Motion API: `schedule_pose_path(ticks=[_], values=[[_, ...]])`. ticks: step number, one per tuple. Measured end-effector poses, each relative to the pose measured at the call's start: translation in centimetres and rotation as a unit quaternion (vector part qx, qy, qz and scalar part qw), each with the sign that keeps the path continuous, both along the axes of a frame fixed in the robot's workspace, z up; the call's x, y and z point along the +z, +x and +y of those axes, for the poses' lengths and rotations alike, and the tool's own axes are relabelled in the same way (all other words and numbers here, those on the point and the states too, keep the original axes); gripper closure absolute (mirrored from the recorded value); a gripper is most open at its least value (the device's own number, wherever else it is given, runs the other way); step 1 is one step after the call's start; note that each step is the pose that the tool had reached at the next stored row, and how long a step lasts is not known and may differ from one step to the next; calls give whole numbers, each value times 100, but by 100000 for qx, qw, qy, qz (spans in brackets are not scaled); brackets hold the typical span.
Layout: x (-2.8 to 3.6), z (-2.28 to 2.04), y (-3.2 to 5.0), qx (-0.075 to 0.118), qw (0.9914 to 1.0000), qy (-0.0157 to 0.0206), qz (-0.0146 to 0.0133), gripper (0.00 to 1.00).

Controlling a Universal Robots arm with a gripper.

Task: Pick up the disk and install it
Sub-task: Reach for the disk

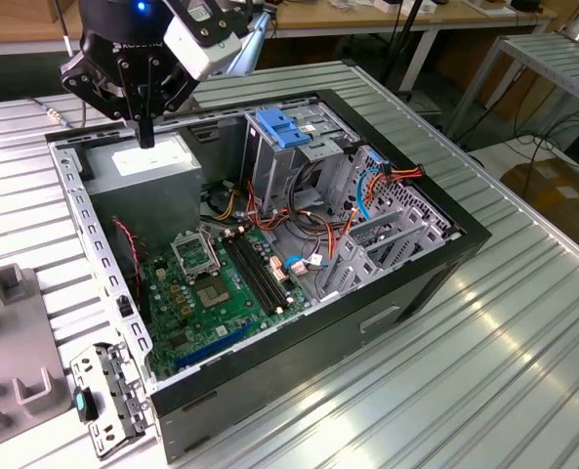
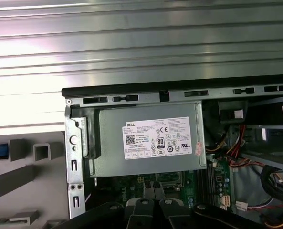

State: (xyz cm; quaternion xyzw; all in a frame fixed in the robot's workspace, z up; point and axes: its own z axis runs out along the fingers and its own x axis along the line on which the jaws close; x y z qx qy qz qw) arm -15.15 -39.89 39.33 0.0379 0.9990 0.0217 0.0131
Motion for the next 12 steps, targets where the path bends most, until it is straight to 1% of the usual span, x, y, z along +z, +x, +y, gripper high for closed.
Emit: schedule_pose_path(ticks=[12], values=[[1,0,-96,-1,100000,-5,4,89]])
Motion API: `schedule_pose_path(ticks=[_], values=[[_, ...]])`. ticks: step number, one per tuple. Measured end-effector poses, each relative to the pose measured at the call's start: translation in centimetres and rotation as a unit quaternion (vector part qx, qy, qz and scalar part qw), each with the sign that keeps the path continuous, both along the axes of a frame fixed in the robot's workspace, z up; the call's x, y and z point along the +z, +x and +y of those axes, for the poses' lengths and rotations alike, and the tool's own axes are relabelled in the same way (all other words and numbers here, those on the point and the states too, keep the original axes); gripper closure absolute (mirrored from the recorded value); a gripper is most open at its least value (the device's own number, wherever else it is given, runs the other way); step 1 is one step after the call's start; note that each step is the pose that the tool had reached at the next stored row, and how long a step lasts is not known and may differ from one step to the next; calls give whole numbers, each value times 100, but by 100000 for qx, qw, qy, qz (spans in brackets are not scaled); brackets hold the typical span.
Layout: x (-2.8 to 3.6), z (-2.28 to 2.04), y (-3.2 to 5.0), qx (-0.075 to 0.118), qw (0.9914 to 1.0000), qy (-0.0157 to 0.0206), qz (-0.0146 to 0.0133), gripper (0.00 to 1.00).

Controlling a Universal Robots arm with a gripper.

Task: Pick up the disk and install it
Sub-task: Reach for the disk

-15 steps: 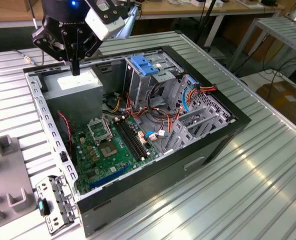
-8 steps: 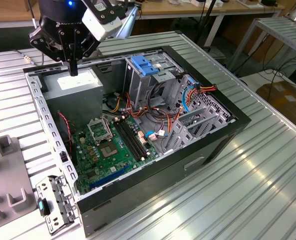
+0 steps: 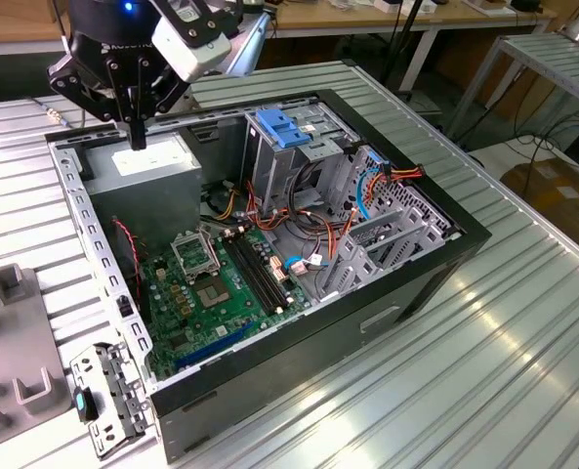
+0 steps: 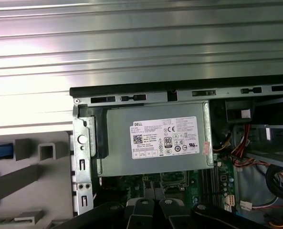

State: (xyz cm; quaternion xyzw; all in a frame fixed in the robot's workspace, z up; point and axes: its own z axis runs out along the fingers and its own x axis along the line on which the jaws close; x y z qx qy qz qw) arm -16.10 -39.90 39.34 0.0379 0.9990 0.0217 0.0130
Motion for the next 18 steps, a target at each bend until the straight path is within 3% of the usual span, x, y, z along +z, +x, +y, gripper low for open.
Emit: schedule_pose_path(ticks=[18], values=[[-1,0,-153,0,100000,2,-2,89]])
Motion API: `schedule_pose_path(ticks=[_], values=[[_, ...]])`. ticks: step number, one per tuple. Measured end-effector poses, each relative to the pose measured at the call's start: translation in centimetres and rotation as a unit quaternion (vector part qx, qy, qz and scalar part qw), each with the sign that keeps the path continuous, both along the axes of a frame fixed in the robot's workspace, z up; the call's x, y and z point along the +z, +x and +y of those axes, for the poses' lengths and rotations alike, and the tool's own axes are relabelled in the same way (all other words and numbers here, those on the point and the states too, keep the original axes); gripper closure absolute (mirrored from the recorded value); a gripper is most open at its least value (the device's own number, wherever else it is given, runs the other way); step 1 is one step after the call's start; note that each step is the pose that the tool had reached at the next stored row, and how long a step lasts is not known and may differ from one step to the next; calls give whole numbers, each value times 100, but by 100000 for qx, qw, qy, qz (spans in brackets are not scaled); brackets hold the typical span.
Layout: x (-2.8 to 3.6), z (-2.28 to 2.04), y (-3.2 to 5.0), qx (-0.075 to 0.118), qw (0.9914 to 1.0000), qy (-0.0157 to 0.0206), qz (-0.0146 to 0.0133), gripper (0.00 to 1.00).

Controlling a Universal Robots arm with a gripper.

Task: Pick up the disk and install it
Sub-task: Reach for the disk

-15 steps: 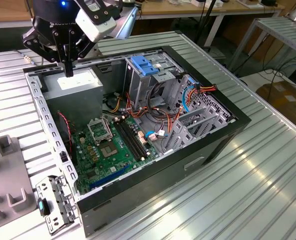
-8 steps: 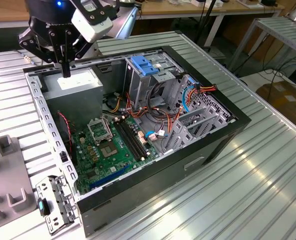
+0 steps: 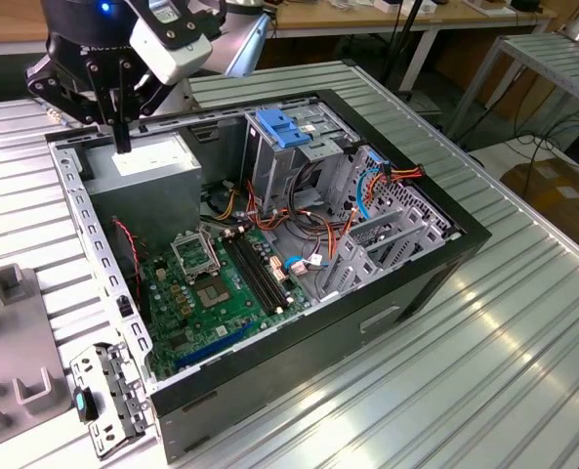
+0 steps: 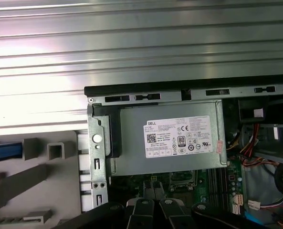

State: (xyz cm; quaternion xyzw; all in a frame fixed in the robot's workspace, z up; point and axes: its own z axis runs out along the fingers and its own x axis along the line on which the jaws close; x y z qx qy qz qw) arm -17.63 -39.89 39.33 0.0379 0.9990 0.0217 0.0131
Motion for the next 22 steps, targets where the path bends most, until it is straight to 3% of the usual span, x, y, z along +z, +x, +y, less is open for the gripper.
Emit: schedule_pose_path(ticks=[22], values=[[0,0,-215,1,100000,2,-2,89]])
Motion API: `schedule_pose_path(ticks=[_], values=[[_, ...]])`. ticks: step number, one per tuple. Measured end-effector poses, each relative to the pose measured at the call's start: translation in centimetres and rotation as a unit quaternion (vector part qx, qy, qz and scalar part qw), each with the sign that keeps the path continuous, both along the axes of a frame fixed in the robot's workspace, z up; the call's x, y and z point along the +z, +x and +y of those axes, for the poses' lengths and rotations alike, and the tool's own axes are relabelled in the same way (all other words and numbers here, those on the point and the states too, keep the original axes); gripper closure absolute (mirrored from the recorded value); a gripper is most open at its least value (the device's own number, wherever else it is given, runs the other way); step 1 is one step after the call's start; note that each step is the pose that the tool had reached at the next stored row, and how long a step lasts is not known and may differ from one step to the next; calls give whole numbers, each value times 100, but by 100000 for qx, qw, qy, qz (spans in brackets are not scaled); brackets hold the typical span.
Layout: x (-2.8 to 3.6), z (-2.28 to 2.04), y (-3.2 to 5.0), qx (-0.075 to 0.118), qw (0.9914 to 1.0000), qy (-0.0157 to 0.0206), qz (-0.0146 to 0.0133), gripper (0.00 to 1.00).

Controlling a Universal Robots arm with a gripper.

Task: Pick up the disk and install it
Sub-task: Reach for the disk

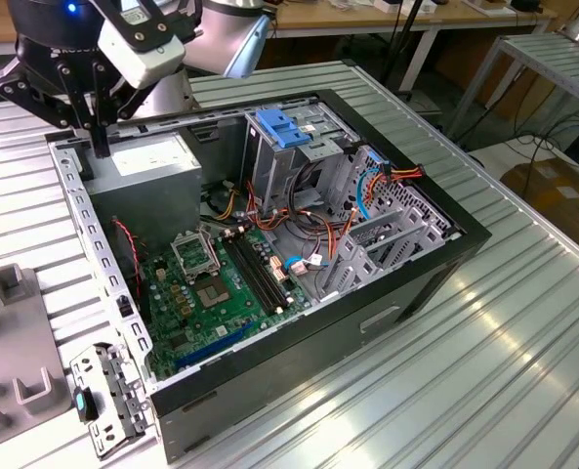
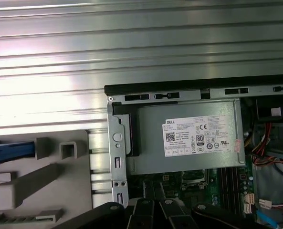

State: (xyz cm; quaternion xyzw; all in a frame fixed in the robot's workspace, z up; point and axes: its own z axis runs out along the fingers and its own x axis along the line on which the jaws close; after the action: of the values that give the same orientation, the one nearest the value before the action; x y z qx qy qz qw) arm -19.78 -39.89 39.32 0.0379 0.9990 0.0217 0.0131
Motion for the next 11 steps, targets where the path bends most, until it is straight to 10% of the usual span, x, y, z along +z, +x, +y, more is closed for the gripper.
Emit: schedule_pose_path(ticks=[11], values=[[0,0,-128,-2,100000,0,1,89]])
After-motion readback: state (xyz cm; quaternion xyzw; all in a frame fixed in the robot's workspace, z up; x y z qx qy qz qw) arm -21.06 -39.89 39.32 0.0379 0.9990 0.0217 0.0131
